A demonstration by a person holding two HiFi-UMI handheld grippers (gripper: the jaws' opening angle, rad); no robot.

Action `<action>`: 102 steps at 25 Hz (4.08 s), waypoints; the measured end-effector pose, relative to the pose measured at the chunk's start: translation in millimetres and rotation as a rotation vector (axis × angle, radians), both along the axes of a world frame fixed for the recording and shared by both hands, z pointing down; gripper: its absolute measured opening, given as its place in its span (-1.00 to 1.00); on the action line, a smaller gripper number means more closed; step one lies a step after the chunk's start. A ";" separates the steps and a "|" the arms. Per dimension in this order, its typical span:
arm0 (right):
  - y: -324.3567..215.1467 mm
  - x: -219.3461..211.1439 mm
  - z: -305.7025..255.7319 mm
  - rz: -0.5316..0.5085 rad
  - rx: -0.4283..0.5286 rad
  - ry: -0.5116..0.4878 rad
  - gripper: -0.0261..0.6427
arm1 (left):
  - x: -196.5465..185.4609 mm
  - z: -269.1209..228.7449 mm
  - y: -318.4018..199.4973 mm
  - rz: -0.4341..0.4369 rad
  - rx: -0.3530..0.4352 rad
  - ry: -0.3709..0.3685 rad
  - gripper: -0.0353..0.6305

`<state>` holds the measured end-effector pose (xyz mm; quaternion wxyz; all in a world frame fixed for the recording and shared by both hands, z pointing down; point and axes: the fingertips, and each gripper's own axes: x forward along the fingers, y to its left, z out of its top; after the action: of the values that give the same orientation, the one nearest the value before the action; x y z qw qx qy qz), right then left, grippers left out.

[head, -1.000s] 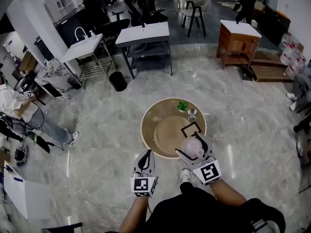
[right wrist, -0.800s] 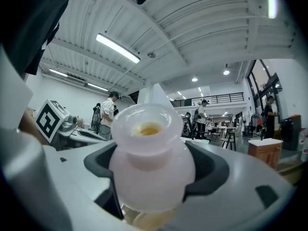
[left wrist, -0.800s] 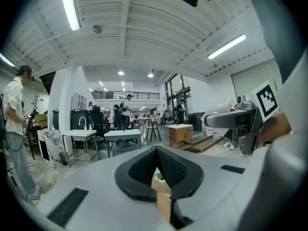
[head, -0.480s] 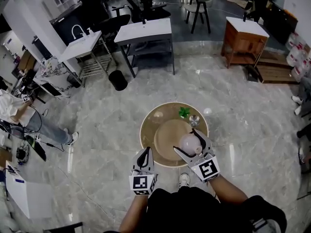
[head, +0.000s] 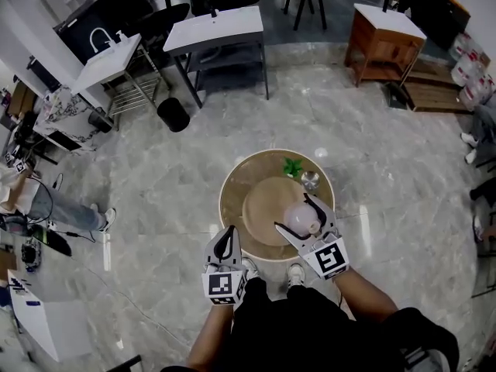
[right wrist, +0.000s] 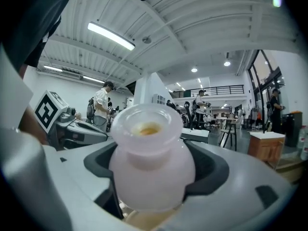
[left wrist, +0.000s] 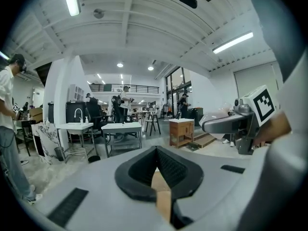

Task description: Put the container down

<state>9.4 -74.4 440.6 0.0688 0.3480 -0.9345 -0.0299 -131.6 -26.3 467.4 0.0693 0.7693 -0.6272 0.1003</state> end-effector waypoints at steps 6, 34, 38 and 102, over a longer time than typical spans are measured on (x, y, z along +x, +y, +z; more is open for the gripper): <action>-30.0 -23.2 42.7 0.045 -0.071 0.047 0.31 | -28.4 38.8 -31.8 0.034 -0.061 -0.001 -0.91; -92.2 -65.9 421.9 0.117 -0.421 0.330 0.31 | -72.7 259.6 -127.3 0.141 -0.241 0.004 -0.91; -87.7 -63.4 459.3 0.122 -0.466 0.361 0.31 | -76.2 276.3 -131.2 0.125 -0.248 0.011 -0.91; -52.9 -44.7 47.9 0.114 -0.042 0.072 -0.36 | -32.6 67.9 -79.8 0.080 -0.085 0.070 -0.91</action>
<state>-35.4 -127.3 488.6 0.1113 0.3977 -0.9106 -0.0189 -164.2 -106.1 535.3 0.1199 0.7930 -0.5884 0.1026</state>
